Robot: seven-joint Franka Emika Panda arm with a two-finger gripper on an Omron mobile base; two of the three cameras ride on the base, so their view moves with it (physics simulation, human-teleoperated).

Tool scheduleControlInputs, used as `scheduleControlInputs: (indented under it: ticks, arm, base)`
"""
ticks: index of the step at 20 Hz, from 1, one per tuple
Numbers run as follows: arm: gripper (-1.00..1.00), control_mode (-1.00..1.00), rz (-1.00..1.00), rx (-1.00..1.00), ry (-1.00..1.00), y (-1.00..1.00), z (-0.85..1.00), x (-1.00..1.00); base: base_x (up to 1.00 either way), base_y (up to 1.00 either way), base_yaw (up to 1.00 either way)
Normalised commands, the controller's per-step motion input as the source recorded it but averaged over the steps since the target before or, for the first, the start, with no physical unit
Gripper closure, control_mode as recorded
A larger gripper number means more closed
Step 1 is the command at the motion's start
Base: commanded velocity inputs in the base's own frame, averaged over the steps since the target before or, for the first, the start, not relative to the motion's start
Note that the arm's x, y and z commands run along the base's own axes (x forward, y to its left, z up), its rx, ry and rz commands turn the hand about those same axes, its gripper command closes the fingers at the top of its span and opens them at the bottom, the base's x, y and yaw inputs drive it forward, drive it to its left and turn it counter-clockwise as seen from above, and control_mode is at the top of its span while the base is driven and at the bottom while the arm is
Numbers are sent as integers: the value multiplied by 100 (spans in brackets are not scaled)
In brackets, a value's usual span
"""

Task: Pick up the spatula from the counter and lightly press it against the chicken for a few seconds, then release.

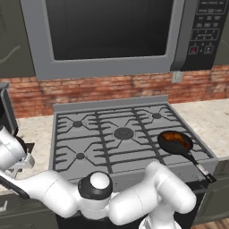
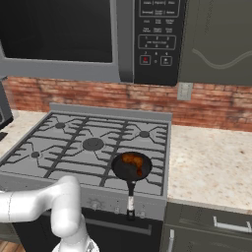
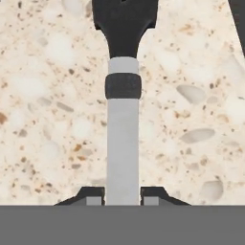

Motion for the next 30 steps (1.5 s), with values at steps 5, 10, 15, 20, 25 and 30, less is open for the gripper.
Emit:
scheduleControlInputs:
  ticks: [5,10,15,20,25,30]
  arm:
    - [100,-100,0,-2,-16,-66,21,-4]
    - [100,-100,0,0,-11,-73,34,-17]
    - [100,-100,-5,3,-1,-68,42,-17]
    - [100,-100,-10,7,0,-77,47,-8]
    - [100,-100,-13,5,1,-63,29,-6]
    - [100,-100,-20,2,1,-54,2,0]
  base:
    - [0,0,0]
    - [0,0,0]
    - [0,0,0]
    - [0,0,0]
    - [0,0,0]
    - [0,0,0]
